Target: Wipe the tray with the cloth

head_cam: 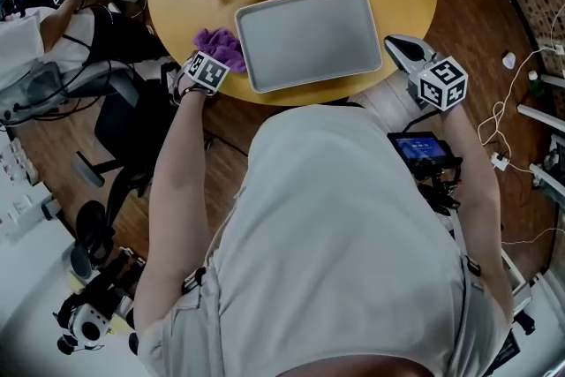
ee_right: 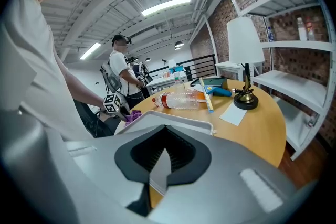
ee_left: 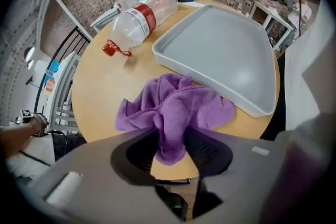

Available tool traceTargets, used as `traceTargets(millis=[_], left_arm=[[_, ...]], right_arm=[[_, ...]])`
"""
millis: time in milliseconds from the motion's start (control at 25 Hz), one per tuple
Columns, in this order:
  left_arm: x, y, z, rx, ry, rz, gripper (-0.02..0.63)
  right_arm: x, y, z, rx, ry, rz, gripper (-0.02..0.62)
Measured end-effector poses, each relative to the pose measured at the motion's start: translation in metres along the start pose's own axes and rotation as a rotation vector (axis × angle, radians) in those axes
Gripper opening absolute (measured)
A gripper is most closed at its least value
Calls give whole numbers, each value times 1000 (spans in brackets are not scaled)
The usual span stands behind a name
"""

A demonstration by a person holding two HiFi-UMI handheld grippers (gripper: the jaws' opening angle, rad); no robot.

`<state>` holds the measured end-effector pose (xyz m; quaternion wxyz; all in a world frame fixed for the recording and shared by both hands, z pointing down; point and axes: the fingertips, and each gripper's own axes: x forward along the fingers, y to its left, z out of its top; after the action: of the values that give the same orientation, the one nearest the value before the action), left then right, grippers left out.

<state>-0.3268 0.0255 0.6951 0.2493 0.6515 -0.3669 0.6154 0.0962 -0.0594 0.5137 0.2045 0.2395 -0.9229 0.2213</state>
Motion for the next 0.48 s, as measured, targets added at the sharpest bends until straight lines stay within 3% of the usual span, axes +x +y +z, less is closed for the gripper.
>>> traceTargets(millis=[160,280,360,480], left_arm=[[-44,15,8,-90,-108,67,214],[-100,34,27,-218,-280,157,219],[-141,30,48,-295,-423,169,205],[-189,12,90,-330,-613,142,124]], right_arm=[[0,-3,17,-19,-25,-2,3],[2,-3,41,-61,-59,-2,3],[5,3,55,-87,-82,11,3],[7,12,74,-125,-111,39,2]])
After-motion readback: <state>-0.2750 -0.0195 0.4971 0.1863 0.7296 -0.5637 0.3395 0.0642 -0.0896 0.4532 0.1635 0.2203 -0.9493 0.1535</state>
